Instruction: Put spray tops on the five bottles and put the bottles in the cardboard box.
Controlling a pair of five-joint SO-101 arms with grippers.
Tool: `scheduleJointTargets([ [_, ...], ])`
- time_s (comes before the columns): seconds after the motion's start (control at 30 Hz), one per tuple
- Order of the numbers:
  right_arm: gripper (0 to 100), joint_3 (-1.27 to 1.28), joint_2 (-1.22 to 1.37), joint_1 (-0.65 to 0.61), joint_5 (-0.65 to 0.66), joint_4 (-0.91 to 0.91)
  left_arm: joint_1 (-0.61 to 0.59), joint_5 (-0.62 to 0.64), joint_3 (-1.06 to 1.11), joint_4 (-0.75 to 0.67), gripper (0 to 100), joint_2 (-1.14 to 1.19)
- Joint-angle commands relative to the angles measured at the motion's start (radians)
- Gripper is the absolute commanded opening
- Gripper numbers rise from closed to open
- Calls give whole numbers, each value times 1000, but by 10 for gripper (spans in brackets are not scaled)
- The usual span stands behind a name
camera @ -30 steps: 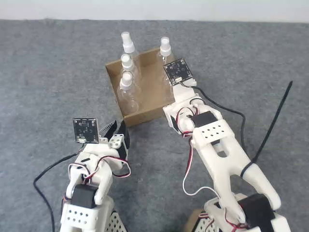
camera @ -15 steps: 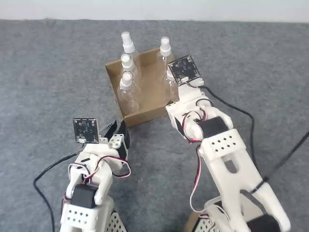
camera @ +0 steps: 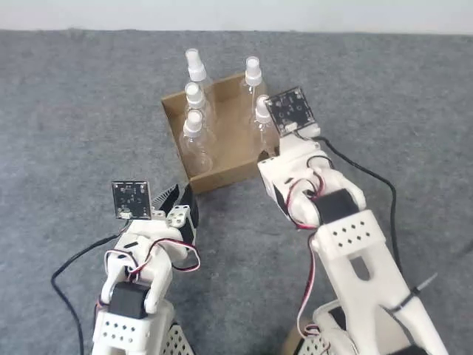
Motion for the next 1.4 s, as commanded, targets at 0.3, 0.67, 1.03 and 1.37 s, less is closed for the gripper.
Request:
scheduleJointTargets([
  [0.3, 34, 95, -257, 19, -11, -81, -5, -11, -13, 8, 68, -9],
  [0.67, 35, 238, -354, 13, -8, -220, -5, -11, -13, 8, 68, -9],
  [1.03, 35, 287, -456, 18, -9, -223, -5, -11, -13, 8, 68, -9],
  [1.37, 35, 427, -621, 18, -6, -355, -5, -11, -13, 8, 68, -9],
])
